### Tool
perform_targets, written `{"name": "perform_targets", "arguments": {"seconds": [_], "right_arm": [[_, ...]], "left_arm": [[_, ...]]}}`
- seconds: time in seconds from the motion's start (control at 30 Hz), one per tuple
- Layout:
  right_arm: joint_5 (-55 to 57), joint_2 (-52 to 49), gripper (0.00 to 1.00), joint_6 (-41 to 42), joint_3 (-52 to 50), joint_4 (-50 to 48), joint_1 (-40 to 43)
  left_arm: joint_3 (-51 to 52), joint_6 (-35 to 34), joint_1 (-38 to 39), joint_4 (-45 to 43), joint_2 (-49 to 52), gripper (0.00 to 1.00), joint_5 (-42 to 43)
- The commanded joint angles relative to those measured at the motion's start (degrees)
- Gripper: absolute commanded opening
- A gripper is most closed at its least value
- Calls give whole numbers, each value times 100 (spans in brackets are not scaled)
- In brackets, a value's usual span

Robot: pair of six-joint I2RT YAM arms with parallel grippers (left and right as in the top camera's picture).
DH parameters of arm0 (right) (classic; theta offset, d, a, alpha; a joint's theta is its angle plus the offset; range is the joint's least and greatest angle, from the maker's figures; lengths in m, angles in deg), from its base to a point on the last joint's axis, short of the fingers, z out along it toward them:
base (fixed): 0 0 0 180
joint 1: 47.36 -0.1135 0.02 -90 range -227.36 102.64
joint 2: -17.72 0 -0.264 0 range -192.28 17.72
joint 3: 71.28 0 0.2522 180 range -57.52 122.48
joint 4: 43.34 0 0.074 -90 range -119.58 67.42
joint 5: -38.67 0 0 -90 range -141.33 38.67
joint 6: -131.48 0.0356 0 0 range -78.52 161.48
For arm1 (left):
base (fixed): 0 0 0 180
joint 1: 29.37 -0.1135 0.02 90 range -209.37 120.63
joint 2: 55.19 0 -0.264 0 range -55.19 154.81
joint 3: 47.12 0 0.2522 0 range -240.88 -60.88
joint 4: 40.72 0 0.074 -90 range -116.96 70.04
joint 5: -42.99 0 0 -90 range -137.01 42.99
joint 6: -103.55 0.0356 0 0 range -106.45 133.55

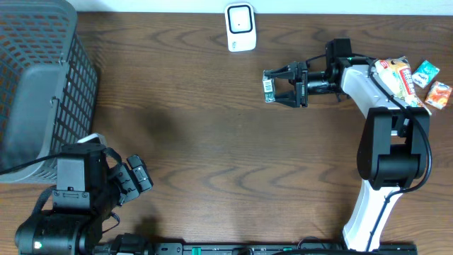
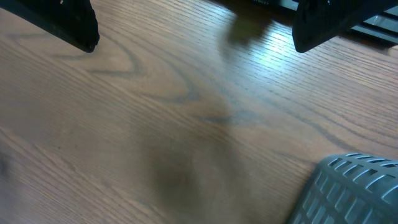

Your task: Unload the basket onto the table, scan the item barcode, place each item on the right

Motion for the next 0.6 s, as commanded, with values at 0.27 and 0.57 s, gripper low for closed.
{"name": "perform_targets", "arguments": {"seconds": [0.27,0.57], "right_arm": [[-212,-46,55,-120,111,-15,-96],[-210,-46,56,-120,111,-15,-103]], "left_arm": [[-4,-33,13,15,2,98,-33],[-4,-33,13,15,2,98,-33]]}}
